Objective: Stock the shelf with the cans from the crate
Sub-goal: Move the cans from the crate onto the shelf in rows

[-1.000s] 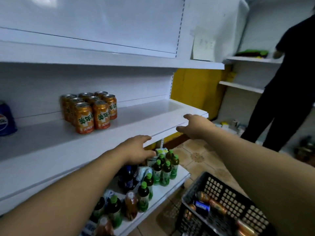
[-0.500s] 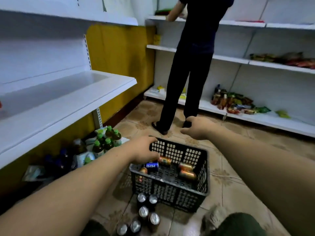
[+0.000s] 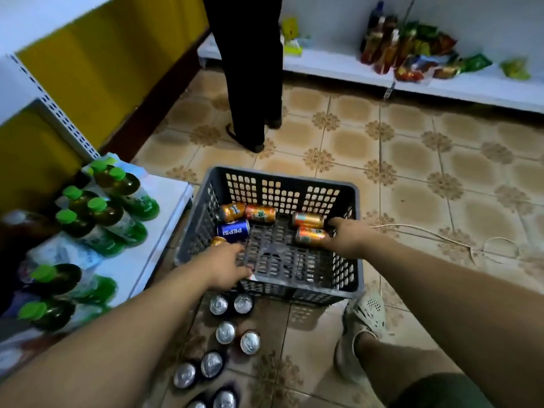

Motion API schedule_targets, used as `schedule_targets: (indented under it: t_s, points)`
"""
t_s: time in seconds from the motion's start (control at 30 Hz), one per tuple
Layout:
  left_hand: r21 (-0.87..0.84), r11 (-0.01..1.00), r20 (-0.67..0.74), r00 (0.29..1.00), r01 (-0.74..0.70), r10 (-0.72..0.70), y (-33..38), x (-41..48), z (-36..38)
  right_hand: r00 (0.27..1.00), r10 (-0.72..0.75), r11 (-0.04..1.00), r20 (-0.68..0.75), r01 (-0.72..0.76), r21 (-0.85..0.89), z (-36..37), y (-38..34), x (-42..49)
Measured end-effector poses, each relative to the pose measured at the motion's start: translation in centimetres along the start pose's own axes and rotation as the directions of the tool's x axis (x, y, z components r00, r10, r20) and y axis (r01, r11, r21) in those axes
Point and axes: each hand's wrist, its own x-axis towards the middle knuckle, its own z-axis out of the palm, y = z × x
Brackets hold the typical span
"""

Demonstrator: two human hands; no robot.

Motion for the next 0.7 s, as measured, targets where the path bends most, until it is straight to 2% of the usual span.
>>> schedule_targets:
  t_s: [0.23,0.4,0.6,0.7]
  points:
    - [-0.105,0.985,0.028,0.991,0.133,-0.131,-4.2,12.5,2.5,0.995,0.004,0.999,0.102,-0.009,0.048,6.0,0.0,13.0]
    - [-0.168,0.965,0.038,0.98,0.2,-0.196,-7.7,19.2,5.0,0.985,-0.019,0.998,0.172,0.008,0.067,10.1,-2.8,20.7]
    - [-0.18,0.952,0.004,0.968,0.248,-0.251,-11.7,24.9,7.0,0.967,-0.07,0.965,0.243,0.004,0.261,14.8,-8.9,27.6]
    - [-0.212,0.936,0.005,0.958,0.282,-0.288,-13.3,26.8,7.7,0.967,-0.071,0.917,0.244,-0.033,0.397,17.1,-12.2,30.2]
